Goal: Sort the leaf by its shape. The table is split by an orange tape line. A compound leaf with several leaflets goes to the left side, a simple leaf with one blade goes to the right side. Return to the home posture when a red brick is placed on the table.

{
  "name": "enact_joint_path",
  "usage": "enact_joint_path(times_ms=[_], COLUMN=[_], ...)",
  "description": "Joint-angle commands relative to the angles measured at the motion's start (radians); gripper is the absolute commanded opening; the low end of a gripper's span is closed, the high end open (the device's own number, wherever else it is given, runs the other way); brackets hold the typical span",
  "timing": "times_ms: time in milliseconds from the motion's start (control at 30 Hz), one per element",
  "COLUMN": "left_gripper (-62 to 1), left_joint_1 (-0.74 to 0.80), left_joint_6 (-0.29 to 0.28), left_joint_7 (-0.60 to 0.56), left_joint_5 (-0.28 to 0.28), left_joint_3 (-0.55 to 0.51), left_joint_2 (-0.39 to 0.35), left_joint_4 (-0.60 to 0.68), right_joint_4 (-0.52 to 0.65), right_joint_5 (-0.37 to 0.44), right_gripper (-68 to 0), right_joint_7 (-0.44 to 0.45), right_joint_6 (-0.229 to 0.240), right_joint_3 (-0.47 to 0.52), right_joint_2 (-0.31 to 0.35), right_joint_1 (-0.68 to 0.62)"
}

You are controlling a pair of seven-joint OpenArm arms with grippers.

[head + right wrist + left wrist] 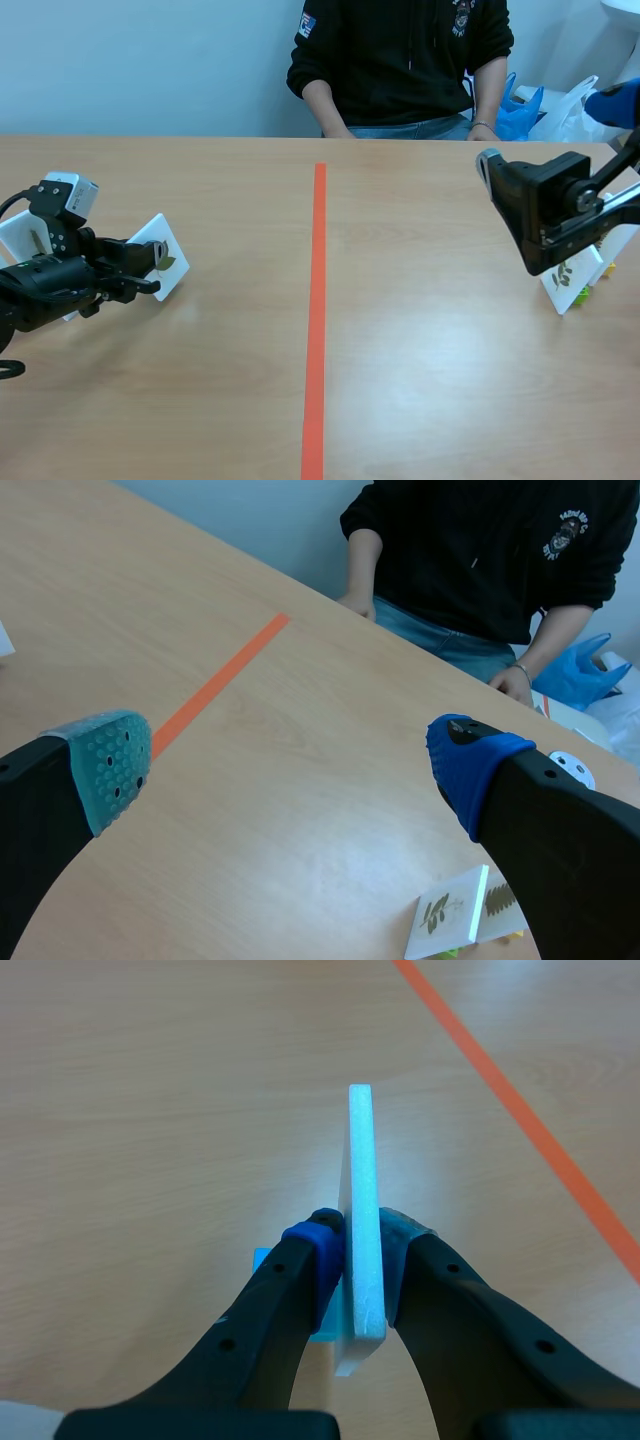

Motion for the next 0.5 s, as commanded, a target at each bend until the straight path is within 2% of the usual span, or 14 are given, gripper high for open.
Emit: enact_joint_path(times_ms=[0,233,267,333,467], left_gripper=[-55.2,-55.0,-53.3,-46.0,-26.8], left_joint_1=[-0.013,-0.01,-0.01,-0.01,0.0], left_joint_6=[-0.008,-0.008,-0.008,-0.009,-0.025], left_joint_7=[-0.018,-0.019,-0.019,-0.019,-0.021], left_joint_5=[-0.011,-0.01,-0.01,-0.005,0.024], left_joint_3=[-0.004,-0.004,-0.004,-0.004,-0.003], left_joint_2=[-0.003,-0.003,-0.003,-0.003,-0.003], left_joint_4=[0.01,0.01,0.01,0.01,0.01], right_joint_4=[0.0,0.0,0.0,0.0,0.0], right_joint_5=[0.004,0.004,0.004,0.004,0.004], right_gripper=[-11.1,-11.1,-11.1,-11.1,-11.1], right_joint_7=[0.019,0.019,0.019,0.019,0.019], right_joint_6=[-0.004,-0.004,-0.004,-0.004,-0.004], right_joint_3=[0.003,0.003,0.003,0.003,0.003], right_joint_2=[0.011,0.011,0.011,0.011,0.011], right_joint_1=[0.005,0.005,0.005,0.005,0.005])
